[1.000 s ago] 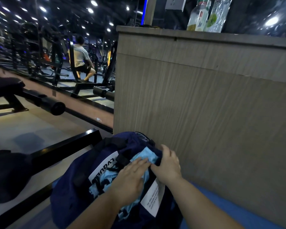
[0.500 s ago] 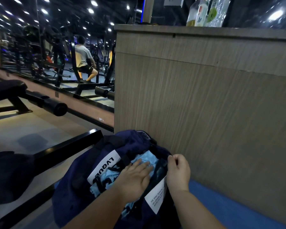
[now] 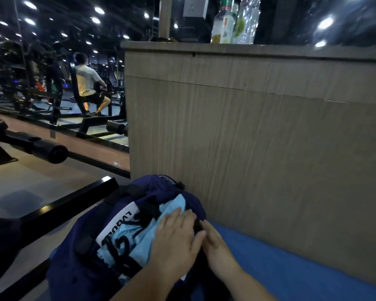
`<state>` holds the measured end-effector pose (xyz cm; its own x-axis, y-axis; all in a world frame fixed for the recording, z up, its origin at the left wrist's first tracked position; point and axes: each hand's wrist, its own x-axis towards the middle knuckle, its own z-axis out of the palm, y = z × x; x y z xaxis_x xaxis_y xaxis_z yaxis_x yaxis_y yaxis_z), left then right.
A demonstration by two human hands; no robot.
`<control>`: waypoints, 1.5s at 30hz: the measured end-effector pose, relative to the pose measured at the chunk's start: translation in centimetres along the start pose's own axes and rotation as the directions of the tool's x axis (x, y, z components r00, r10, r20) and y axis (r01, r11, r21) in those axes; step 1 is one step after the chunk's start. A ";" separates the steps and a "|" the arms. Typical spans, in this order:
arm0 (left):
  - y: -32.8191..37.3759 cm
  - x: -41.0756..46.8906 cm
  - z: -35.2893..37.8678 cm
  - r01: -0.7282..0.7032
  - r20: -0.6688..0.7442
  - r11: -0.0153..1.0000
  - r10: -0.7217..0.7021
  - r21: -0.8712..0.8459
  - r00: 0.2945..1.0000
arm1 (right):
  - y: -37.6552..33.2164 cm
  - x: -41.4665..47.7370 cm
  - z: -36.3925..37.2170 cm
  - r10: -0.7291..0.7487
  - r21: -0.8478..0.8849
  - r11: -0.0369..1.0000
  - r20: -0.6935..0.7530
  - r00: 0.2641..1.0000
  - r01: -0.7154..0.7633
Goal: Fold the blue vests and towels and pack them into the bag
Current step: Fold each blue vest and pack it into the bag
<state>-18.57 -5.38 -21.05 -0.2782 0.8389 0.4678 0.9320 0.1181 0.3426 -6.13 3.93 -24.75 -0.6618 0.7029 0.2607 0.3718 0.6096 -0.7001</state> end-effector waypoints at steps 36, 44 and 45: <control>34.3 -6.1 19.6 -0.255 0.638 0.934 0.356 -0.249 0.683 | 16.4 -32.8 -28.3 0.648 -0.200 0.221 -0.701 0.297 -0.955; 34.0 -6.2 20.1 -0.161 0.644 0.944 0.315 -0.287 0.697 | 16.8 -33.2 -28.5 0.700 -0.093 0.303 -0.654 0.288 -0.948; 33.9 -6.1 20.0 -0.160 0.647 0.943 0.317 -0.292 0.693 | 16.9 -33.1 -28.6 0.699 -0.098 0.303 -0.653 0.290 -0.948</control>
<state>19.36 4.11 -28.64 0.2533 0.9628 -0.0945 0.8557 -0.1774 0.4860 40.68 1.42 -26.22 0.4931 0.8697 0.0206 0.8035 -0.4462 -0.3941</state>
